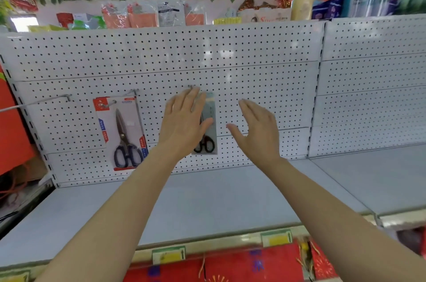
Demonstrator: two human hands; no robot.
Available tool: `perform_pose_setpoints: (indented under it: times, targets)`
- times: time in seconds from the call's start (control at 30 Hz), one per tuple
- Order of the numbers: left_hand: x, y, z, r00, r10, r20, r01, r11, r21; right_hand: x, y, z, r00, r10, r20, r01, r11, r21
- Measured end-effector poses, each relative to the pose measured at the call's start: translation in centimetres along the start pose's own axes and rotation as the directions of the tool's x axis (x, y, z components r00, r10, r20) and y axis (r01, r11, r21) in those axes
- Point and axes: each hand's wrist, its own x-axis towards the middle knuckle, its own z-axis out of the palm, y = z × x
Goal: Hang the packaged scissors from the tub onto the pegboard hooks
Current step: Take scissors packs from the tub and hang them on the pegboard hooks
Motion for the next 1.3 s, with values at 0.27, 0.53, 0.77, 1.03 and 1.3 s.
perform_pose_setpoints:
  times: [0.27,0.53,0.77,1.03,1.3]
  targets:
    - [-4.0,8.4,-2.2,0.997,0.067,-0.039,-0.065,0.997,0.040,-4.4,2.7,-8.2,0.988,-0.139,-0.061,0.129,0.981,-0.147]
    - [-12.2,20.7,3.5,0.982,0.164,0.090,-0.156,0.984,-0.089,-15.9,10.9,-14.4,0.992,-0.048,0.113,0.076,0.964,-0.253]
    - [-22.4,30.7,12.5,0.916,0.273,0.293,-0.213,0.952,-0.220,-29.1,18.1,-17.5,0.961,0.101,0.256,-0.011,0.943,-0.332]
    - [-37.4,38.5,22.8,0.694,0.392,0.604,-0.219,0.914,-0.342,-46.7,23.4,-18.9,0.805,0.335,0.490,-0.119,0.900,-0.420]
    - [-51.2,42.0,28.8,0.225,0.370,0.902,-0.135,0.928,-0.347,-60.6,25.1,-18.2,0.647,0.404,0.647,-0.138,0.896,-0.422]
